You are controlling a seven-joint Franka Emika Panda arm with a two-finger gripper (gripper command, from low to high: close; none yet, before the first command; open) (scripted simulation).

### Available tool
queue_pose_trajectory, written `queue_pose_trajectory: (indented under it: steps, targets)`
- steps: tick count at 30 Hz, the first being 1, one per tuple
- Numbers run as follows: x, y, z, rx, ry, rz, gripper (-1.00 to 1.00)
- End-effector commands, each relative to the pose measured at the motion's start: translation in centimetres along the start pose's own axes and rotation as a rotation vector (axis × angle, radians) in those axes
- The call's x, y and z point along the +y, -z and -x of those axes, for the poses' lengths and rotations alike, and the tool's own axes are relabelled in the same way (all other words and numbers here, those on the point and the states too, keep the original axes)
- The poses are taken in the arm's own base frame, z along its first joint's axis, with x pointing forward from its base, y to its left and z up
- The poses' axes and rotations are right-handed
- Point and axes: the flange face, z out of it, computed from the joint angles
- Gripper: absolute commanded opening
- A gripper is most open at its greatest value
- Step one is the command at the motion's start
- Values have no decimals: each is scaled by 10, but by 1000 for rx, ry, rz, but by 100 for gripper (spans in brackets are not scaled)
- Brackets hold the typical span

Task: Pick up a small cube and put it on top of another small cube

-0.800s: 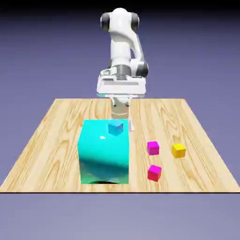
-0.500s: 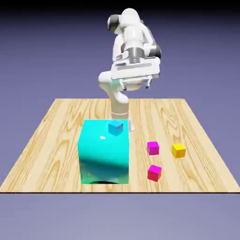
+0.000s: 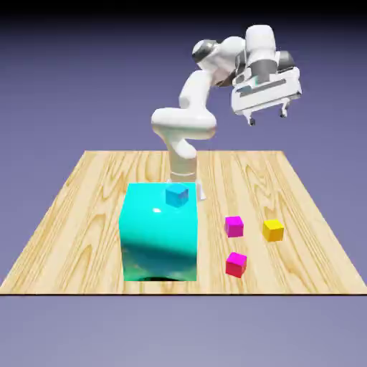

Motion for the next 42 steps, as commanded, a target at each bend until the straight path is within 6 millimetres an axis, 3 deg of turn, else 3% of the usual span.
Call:
queue_pose_trajectory:
  steps: [1, 7, 13, 17, 20, 21, 26, 27, 28, 32, 34, 38, 42]
  targets:
    - [8, -5, 12, 6, -22, 18, 0]
    - [60, -56, 76, 76, -160, 148, 0]
    - [121, -138, 114, 209, -314, 302, 0]
    - [165, -205, 120, 334, -432, 410, 0]
    - [198, -257, 112, 446, -530, 491, 0]
    - [198, -257, 112, 446, -530, 491, 0]
    - [237, -313, 100, 446, -530, 491, 0]
    - [237, -313, 100, 446, -530, 491, -100]
    - [237, -313, 100, 446, -530, 491, -100]
    - [202, -263, 111, 445, -529, 491, -100]
    - [183, -250, 108, 469, -582, 502, -100]
    - [137, -232, 91, 529, -724, 525, -100]
    - [86, -215, 60, 587, -872, 540, -100]
